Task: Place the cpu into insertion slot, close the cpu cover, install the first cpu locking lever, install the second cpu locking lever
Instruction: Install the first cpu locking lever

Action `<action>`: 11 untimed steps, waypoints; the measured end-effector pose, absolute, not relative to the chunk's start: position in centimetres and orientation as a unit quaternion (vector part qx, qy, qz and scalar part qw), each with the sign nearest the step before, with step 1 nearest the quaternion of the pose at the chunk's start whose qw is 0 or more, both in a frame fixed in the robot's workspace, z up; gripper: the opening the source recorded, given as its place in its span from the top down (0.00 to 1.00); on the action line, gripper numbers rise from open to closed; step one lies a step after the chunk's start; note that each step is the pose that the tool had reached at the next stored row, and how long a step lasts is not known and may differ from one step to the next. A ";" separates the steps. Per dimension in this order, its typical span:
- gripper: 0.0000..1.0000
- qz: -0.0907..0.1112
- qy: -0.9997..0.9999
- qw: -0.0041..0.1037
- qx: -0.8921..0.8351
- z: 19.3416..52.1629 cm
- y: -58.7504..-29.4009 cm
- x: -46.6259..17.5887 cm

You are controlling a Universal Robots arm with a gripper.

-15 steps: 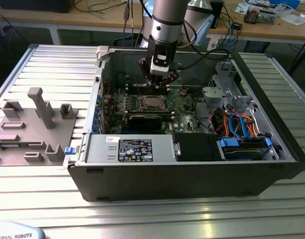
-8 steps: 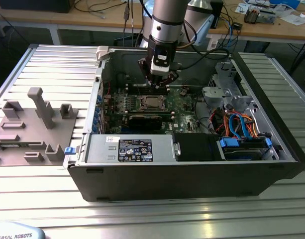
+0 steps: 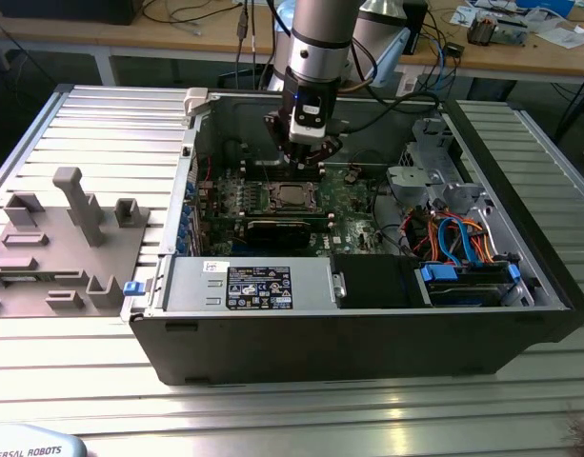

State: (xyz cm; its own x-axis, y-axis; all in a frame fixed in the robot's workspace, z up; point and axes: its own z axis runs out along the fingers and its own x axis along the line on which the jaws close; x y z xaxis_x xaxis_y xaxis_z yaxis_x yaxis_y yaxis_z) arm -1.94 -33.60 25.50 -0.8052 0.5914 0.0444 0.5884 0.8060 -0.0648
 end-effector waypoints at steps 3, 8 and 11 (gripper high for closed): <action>0.89 0.024 -0.950 0.031 -0.308 25.5 -33.6 -1.9; 0.89 0.024 -0.952 0.031 -0.304 25.5 -33.6 -1.9; 0.89 0.024 -0.953 0.031 -0.301 25.5 -33.6 -1.9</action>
State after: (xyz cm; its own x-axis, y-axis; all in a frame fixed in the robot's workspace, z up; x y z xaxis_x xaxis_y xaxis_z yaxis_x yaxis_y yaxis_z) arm -1.94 -33.60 25.49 -0.8167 0.5753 0.0444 0.5723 0.8175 -0.0648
